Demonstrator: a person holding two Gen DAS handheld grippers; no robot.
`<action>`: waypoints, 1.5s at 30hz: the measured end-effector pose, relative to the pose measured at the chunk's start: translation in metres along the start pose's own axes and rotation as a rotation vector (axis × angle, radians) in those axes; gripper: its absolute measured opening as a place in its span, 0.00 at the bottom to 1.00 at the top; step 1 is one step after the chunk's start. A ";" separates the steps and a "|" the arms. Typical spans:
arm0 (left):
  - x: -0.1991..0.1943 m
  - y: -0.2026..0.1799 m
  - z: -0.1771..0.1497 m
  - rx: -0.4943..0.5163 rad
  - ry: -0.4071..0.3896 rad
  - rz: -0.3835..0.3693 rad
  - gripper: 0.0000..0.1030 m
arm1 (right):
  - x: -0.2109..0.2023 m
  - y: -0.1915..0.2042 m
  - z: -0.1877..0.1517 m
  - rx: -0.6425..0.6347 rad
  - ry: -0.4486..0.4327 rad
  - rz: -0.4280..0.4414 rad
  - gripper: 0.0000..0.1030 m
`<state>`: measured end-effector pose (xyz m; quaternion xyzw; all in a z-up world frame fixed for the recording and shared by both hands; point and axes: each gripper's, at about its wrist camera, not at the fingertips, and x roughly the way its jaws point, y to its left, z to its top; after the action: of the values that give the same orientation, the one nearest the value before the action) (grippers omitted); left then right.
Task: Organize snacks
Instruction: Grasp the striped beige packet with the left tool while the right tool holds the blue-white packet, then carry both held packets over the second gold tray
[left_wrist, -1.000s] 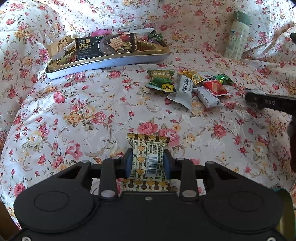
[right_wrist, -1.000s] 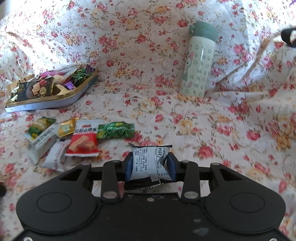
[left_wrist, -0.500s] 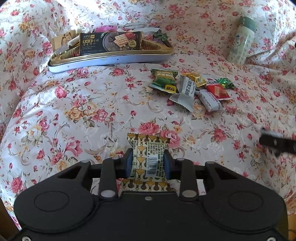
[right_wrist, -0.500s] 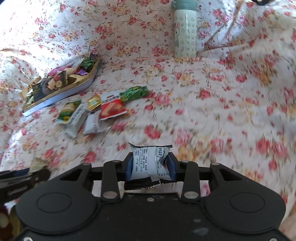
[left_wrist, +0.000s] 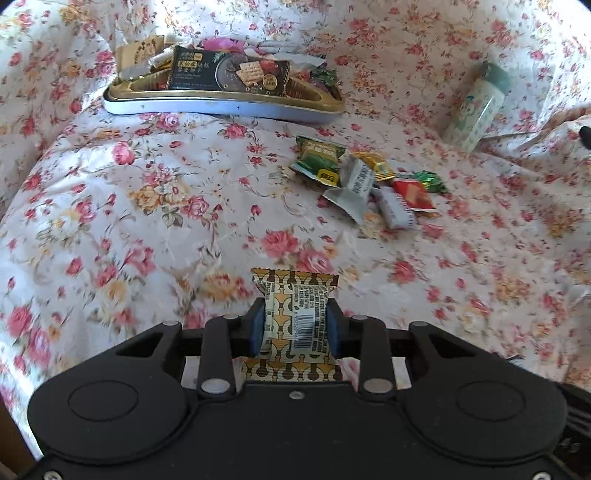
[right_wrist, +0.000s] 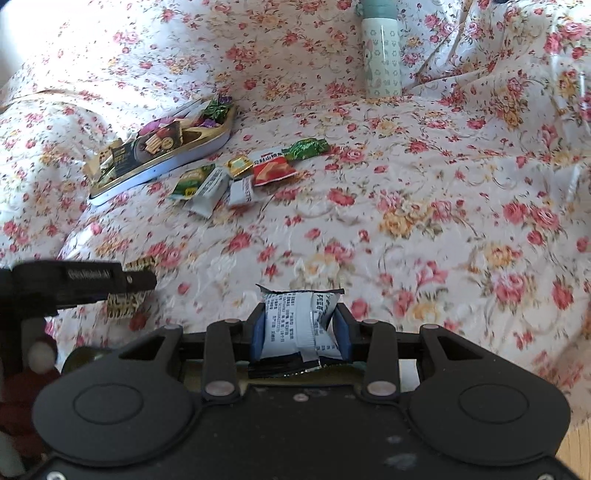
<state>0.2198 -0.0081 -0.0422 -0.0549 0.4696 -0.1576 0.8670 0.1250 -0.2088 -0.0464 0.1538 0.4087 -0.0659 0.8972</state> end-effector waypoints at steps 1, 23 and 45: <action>-0.006 -0.002 -0.002 0.000 -0.003 0.001 0.40 | -0.003 0.000 -0.003 0.001 0.003 0.002 0.38; -0.085 -0.050 -0.107 0.109 0.103 -0.017 0.40 | -0.080 -0.007 -0.069 0.016 -0.016 0.094 0.39; -0.105 -0.055 -0.149 0.103 0.046 0.038 0.57 | -0.110 0.004 -0.089 -0.025 -0.077 0.106 0.39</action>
<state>0.0305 -0.0176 -0.0270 0.0026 0.4817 -0.1663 0.8604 -0.0095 -0.1764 -0.0174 0.1614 0.3662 -0.0192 0.9162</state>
